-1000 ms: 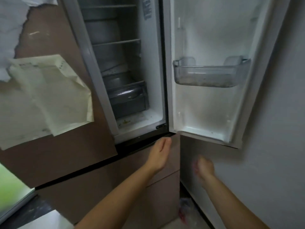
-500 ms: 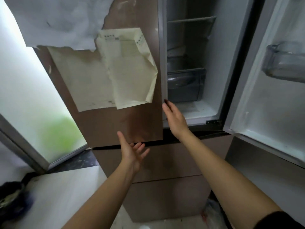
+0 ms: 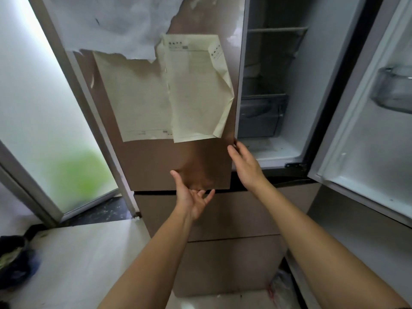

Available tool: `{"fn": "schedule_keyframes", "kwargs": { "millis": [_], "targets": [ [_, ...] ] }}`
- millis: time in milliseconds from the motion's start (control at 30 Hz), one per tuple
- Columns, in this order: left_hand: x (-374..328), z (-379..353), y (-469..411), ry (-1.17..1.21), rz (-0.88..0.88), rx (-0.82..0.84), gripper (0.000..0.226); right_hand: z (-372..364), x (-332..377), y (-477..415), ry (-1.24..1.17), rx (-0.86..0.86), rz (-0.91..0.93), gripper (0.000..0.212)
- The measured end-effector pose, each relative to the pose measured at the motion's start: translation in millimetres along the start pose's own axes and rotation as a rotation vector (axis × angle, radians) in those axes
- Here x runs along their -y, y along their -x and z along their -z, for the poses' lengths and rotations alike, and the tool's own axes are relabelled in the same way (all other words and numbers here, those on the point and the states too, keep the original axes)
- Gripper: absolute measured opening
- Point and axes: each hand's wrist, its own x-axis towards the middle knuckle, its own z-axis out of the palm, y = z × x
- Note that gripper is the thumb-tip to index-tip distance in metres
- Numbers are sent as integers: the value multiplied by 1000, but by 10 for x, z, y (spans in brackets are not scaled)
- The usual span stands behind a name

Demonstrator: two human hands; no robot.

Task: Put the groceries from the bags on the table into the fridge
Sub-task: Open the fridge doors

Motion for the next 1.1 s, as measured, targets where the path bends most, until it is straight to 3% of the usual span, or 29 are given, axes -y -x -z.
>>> {"fn": "schedule_keyframes", "kwargs": {
  "millis": [167,267,367,500,600,700,767,833,900,1000,1100],
  "targets": [
    [15,-31,-33,-108,-29,-50,105,50,-23,6,129,-100,43,68],
    [26,-59,-70,-132,-39,-118,108,15,5,-52,114,-95,42,94],
    [31,-62,-132,-135,-56,-167,128,-6,52,-142,86,-64,41,115],
    [36,-63,-186,-131,-73,-204,146,-80,57,-245,101,36,-26,110],
    [68,-18,-150,-183,-78,-260,144,-167,-48,-211,135,-79,9,110],
    [76,60,109,-238,-61,-300,124,-211,-170,-73,183,-167,193,120],
    [52,80,325,-280,-40,-293,104,-291,-232,70,155,-187,330,106],
    [25,116,469,-295,-28,-289,101,-349,-286,216,122,-212,446,95],
    [45,141,612,-275,-41,-307,103,-328,-372,314,104,-234,514,102],
    [134,266,775,-307,-122,-359,105,-235,-441,379,-31,-241,420,97],
    [143,436,934,-421,-273,-436,69,-284,-485,408,18,-79,383,102]
  ]
}}
